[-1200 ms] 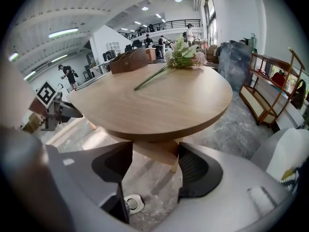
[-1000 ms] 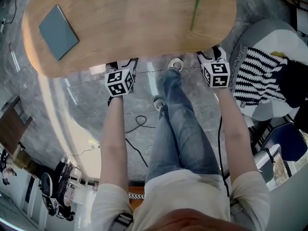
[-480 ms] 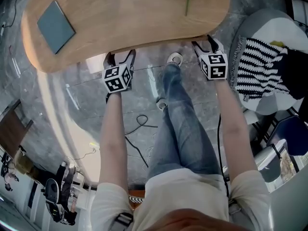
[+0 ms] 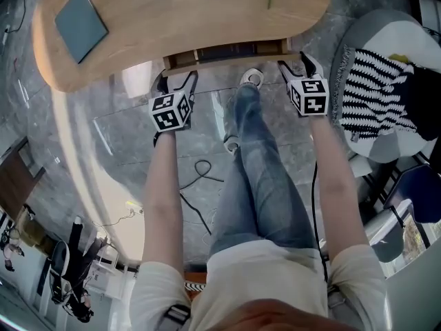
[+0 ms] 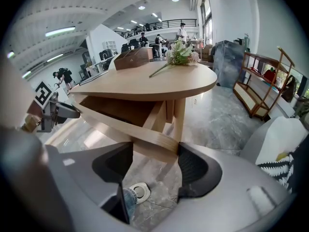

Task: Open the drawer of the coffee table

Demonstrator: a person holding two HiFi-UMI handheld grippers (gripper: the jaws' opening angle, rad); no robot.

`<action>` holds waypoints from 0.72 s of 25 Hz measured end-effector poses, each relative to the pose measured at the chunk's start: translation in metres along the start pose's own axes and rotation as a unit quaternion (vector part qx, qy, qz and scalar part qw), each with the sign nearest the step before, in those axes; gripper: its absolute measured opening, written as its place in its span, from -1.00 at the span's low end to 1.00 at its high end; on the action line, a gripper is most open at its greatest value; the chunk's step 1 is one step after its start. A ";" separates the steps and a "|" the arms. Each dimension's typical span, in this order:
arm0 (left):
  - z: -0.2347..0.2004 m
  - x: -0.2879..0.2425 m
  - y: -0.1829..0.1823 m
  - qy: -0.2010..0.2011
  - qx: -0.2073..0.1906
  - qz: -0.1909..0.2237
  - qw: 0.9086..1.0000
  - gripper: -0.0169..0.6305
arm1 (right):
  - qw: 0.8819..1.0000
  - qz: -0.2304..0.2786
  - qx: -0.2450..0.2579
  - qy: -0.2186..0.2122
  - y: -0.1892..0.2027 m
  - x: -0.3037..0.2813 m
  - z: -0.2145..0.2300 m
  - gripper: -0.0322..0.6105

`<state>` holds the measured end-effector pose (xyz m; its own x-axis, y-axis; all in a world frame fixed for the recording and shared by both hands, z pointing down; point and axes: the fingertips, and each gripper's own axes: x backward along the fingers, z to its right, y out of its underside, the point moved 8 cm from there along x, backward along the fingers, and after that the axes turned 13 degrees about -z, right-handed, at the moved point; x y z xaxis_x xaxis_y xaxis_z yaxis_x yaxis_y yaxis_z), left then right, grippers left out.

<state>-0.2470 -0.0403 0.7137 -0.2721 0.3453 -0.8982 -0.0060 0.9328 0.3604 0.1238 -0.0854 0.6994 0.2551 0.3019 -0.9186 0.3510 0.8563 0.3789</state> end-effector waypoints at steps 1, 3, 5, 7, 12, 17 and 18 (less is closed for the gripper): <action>0.001 0.001 0.004 0.000 0.000 -0.001 1.000 0.29 | 1.000 -0.001 0.000 0.000 0.004 0.001 -0.001 0.01; 0.002 0.004 0.011 0.000 0.001 -0.001 1.000 0.29 | 1.000 -0.002 -0.001 0.000 0.010 0.004 -0.004 0.01; 0.003 0.006 0.016 0.000 0.000 -0.001 1.000 0.29 | 1.000 -0.002 -0.002 -0.001 0.016 0.006 -0.007 0.01; 0.004 0.008 0.022 -0.001 0.000 -0.002 1.000 0.29 | 1.000 -0.003 -0.003 0.000 0.022 0.007 -0.009 0.01; 0.007 0.011 0.035 -0.003 0.000 -0.002 1.000 0.29 | 1.000 -0.002 -0.005 0.001 0.035 0.011 -0.014 0.01; 0.009 0.015 0.045 -0.003 0.000 -0.003 1.000 0.29 | 1.000 -0.004 -0.004 0.000 0.045 0.015 -0.017 0.01; 0.010 0.016 0.048 -0.003 0.000 -0.003 1.000 0.29 | 1.000 -0.005 -0.005 0.000 0.048 0.016 -0.018 0.01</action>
<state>-0.2420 0.0108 0.7143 -0.2658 0.3402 -0.9020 -0.0073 0.9349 0.3548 0.1284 -0.0322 0.7009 0.2512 0.2936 -0.9223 0.3446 0.8633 0.3687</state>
